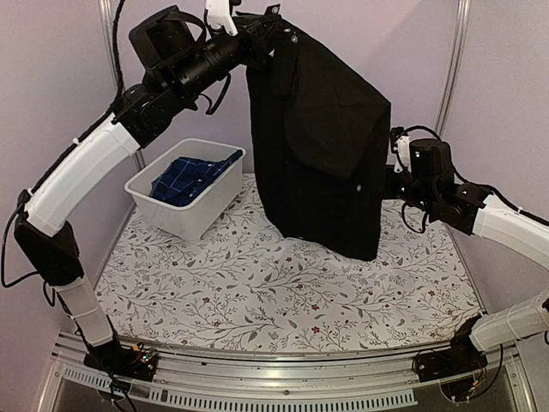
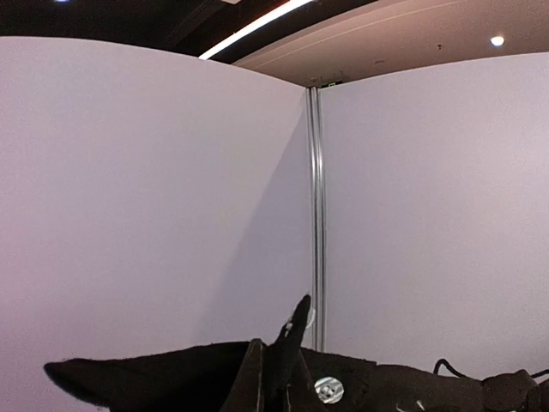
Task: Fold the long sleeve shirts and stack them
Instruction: Place the crumpled shirt at the center of the board.
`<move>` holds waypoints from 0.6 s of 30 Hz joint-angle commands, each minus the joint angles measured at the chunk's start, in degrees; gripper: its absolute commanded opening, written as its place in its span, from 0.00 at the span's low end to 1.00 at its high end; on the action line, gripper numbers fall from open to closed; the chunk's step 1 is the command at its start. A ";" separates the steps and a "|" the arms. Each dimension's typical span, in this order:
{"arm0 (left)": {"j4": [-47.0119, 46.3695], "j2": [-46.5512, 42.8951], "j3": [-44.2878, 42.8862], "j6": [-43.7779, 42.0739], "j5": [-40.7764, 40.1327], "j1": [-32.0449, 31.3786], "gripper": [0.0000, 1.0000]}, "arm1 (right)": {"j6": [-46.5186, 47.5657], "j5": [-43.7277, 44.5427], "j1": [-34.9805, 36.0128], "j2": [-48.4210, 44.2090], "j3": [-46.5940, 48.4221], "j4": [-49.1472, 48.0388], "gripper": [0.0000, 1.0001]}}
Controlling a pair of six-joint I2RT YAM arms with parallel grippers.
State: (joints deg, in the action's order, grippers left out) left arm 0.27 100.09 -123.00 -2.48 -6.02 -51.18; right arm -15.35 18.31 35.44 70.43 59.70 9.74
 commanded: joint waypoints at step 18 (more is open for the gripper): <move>19.59 21.33 19.37 30.98 12.04 15.62 1.00 | -1.99 -1.76 -0.28 7.26 1.37 9.06 0.99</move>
State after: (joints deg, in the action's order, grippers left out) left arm 19.77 122.61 -104.88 26.30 4.71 -39.00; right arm -16.29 19.40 35.44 76.55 59.75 16.73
